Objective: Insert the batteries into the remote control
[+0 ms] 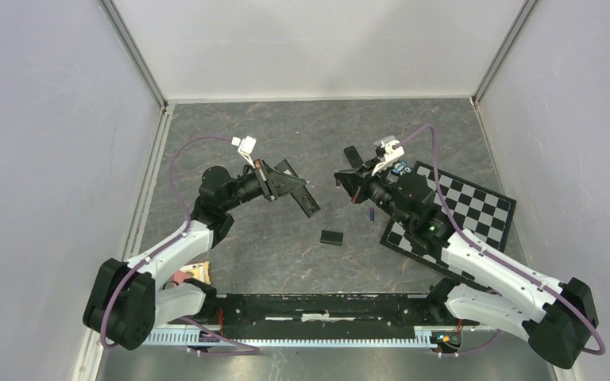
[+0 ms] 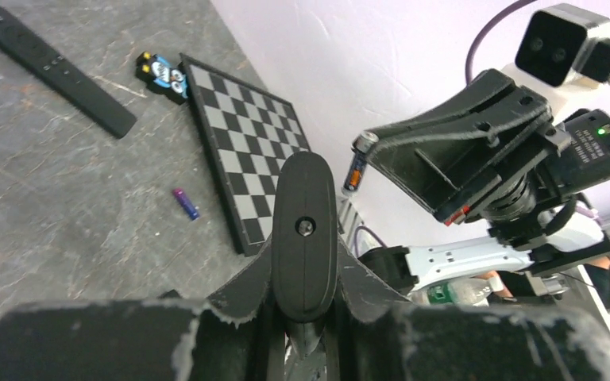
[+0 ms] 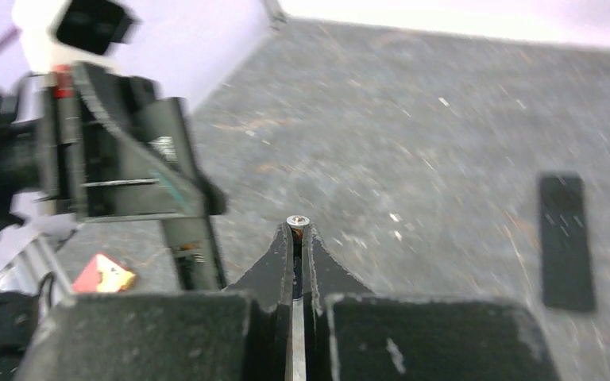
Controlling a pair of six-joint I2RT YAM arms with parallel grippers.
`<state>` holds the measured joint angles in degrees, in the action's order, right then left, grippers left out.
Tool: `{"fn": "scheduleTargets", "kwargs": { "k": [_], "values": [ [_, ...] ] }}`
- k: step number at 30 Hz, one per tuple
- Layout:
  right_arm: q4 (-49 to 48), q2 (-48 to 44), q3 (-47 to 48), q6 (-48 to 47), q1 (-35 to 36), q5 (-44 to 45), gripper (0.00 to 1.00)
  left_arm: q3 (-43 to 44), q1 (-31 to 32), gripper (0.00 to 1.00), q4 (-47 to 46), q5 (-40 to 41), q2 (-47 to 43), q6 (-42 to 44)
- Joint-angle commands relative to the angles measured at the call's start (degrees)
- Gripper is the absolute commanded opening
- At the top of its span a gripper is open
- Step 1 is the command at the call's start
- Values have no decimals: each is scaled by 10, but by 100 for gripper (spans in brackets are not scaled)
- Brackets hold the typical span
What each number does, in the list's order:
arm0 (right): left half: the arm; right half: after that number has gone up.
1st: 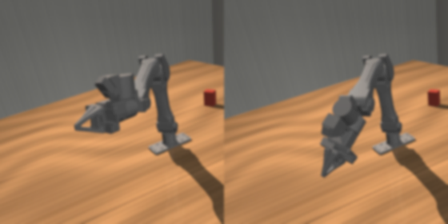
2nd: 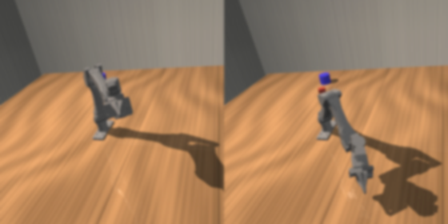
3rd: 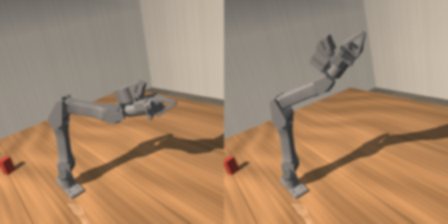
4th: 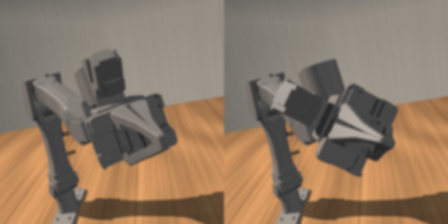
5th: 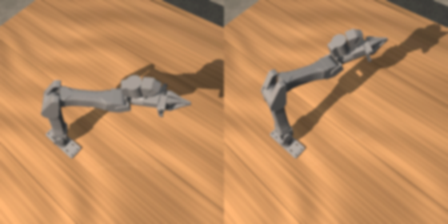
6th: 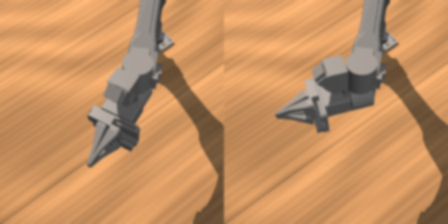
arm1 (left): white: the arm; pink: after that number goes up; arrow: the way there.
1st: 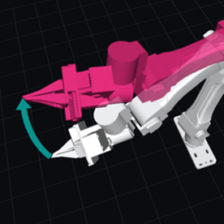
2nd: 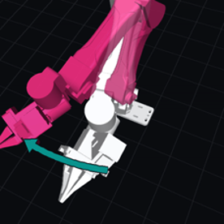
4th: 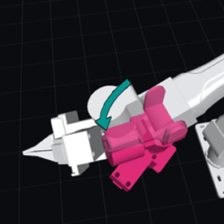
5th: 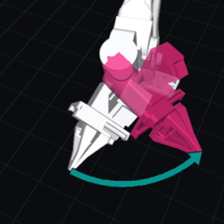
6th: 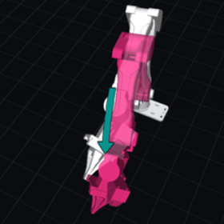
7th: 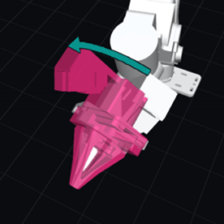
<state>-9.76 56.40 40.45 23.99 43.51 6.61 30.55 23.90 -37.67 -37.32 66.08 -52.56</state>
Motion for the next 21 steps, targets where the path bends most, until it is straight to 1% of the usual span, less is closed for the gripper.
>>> {"fn": "scheduleTargets", "kwargs": {
  "k": [1,4,9,17,21],
  "values": [
    [-172,0,-11,-57,6,-160,0,43,3,2,-37,-34,-2,-55],
    [-228,0,-23,-63,14,-213,0,60,3,2,-15,-39,-1,-78],
    [-249,4,-26,-81,31,-256,0,82,3,2,20,-45,-2,-103],
    [-248,31,-24,-102,50,-257,0,93,3,2,11,-68,8,-144],
    [-247,38,-25,-106,54,-258,0,93,3,2,12,-71,2,-151]
  ]
}}
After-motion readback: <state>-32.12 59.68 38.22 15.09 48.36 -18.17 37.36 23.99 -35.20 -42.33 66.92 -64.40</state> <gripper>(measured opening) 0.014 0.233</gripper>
